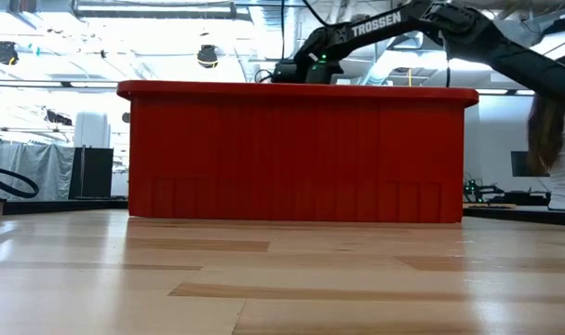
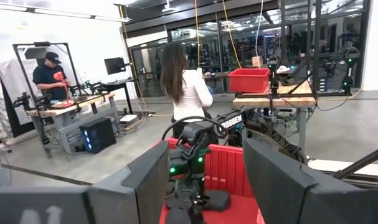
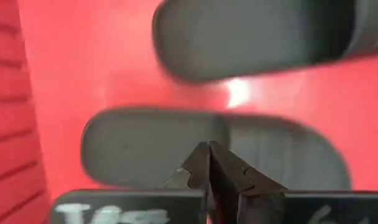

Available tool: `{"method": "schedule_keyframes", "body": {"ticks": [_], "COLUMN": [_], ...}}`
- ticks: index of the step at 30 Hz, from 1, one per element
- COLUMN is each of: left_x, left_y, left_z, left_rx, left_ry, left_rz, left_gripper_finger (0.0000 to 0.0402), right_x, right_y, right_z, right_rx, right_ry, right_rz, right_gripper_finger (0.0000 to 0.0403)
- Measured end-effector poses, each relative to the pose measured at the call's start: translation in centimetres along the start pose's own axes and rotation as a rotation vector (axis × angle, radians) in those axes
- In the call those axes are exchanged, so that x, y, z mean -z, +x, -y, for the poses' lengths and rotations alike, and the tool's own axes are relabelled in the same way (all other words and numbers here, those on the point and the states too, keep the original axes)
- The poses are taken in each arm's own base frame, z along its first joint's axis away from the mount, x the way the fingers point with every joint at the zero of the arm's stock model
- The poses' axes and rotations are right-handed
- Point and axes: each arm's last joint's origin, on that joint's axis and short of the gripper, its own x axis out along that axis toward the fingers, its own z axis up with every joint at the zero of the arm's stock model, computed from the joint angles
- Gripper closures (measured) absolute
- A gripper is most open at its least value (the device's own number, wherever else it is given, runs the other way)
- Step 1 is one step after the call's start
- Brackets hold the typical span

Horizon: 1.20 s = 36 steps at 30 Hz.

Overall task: Pick and place slides into bin
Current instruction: Adjust the black slide in the red bin

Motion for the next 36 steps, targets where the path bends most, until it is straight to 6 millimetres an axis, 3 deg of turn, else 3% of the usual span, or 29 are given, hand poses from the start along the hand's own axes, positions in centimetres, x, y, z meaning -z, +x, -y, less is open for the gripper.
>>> {"method": "schedule_keyframes", "body": {"ticks": [5,19,36], "left_x": [0.0,0.0,0.0], "left_y": [0.0,0.0,0.0], "left_z": [0.0,0.0,0.0], "left_rx": [0.001,0.0,-0.001], "left_ry": [0.001,0.003,0.006], "left_rz": [-0.001,-0.003,-0.003], "left_gripper_finger": [0.0205,0.0205,0.0205], "right_x": [-0.6,-0.2,1.8], "right_y": [0.0,3.8,3.3], "right_z": [0.6,1.6,1.3], "right_rx": [0.04,0.008,-0.019], "right_ry": [-0.024,-0.048,-0.022], "right_rz": [0.072,0.02,-0.188], "right_gripper_finger": [0.0403,0.0403,0.0403]}}
